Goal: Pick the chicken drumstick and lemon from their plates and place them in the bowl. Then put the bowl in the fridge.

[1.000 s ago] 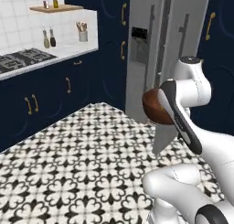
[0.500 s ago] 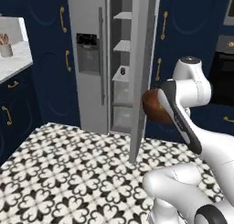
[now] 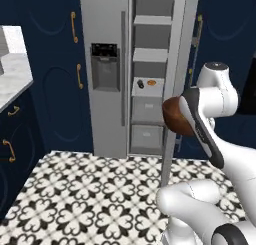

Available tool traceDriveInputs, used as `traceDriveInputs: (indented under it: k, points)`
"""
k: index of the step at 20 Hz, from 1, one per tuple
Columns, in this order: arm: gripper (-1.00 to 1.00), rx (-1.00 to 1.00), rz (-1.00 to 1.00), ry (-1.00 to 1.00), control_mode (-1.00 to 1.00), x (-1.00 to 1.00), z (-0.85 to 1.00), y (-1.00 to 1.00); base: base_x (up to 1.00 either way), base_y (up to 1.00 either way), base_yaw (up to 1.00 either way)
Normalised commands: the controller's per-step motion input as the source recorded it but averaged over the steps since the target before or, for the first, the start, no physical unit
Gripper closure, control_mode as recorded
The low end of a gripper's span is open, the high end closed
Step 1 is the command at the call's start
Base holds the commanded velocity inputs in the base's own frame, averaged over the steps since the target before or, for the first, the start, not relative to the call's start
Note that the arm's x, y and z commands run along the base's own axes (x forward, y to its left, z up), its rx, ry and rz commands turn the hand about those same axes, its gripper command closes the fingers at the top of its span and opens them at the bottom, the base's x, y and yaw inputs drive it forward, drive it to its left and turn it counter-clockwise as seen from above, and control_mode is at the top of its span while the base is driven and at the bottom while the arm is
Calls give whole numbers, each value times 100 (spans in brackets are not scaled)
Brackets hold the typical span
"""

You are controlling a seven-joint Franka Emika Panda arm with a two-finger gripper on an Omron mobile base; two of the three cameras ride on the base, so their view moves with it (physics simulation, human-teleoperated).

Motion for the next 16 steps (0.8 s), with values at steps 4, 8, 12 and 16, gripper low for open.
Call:
traceDriveInputs:
  k: [4, 8, 12, 16]
  points:
    - [100, 0, 0, 0, 100, 0, 0, 0, 70, 85, -31]
    - [100, 0, 0, 0, 100, 0, 0, 0, 88, 85, -40]
    - [100, 0, 0, 0, 100, 0, 0, 0, 100, 25, -15]
    - [100, 0, 0, 0, 100, 0, 0, 0, 97, -20, -8]
